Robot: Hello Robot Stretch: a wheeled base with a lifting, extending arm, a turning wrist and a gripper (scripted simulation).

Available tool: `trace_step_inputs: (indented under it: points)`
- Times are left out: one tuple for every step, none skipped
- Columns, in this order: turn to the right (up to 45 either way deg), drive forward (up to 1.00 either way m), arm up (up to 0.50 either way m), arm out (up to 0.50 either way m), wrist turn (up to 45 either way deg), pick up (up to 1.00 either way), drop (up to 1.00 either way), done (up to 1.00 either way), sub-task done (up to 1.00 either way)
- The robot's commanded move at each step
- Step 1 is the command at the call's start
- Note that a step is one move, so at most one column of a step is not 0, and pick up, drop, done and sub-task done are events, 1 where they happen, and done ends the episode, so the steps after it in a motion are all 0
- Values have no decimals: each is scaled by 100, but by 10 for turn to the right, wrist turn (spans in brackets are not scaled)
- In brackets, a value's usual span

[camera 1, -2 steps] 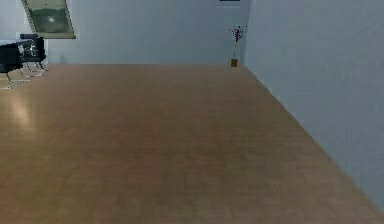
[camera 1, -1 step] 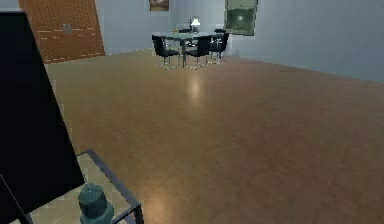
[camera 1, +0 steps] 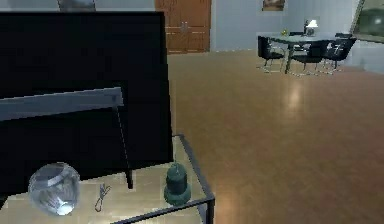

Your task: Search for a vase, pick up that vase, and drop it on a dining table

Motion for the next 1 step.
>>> trace_step_inputs:
  points:
    - [0,5,0,0,0,0,0,0,0]
